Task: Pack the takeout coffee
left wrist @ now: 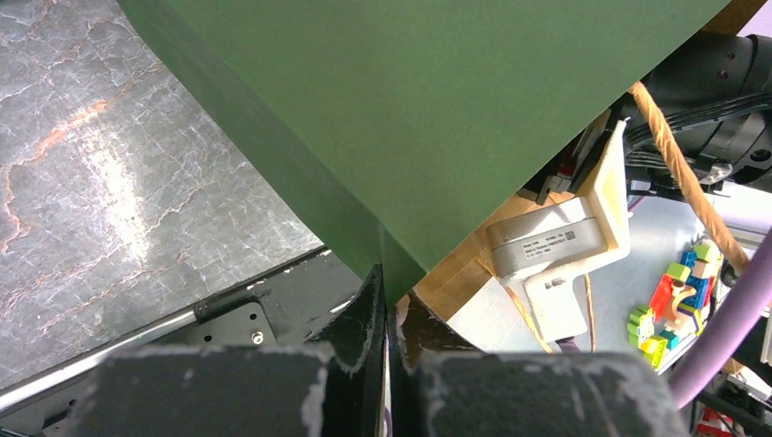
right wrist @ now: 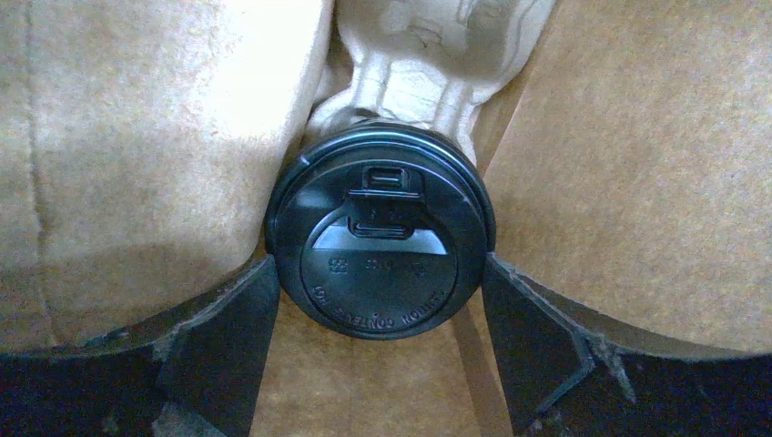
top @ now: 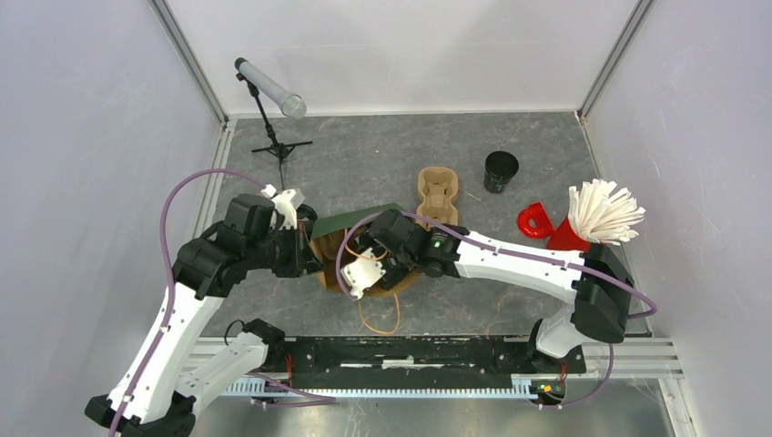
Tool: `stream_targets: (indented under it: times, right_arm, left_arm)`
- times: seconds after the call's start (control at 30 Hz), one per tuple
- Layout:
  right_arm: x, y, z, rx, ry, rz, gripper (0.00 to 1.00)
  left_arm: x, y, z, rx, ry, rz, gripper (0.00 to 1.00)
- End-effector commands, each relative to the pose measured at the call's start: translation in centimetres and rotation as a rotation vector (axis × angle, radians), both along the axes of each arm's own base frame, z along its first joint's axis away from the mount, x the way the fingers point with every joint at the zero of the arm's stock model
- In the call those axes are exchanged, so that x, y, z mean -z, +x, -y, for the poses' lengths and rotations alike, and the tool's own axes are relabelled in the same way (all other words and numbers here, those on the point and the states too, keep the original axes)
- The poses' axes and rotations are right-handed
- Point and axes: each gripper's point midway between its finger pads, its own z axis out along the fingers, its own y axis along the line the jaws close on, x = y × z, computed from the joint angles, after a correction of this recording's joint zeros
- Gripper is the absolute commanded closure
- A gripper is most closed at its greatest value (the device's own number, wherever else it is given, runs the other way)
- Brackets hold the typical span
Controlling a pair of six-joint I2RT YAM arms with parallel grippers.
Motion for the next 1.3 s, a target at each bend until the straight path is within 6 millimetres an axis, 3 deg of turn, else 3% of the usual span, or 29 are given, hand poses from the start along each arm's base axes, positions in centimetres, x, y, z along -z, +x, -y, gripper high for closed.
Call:
stream_targets:
  times: [0.0,0.2,0.37,1.27]
  right_arm:
    - [0.6,1.1,0.6,0.009,-0.037,0.044,0.16]
    - [-0.6,1.3,0.3,0.03,0.006,0.059,0.16]
    - [0.6,1.3,0.9,0.043,-0.007,0.049,0.16]
    - [2.4,3.6,1.5,0.131,0.097,0.039,0.16]
  left_arm:
    - [-0.6,0.1,0.7,0.054,-0.031,0.039,0.98]
    - [-0.6,0.1,0.7,0.056,-0.031,0.037,0.98]
    - [-0.6,0.1,0.9,0.063,-0.032,0.033,0.98]
    - [0.0,-0.6,1.0,0.057,-0.053,0.0,0.98]
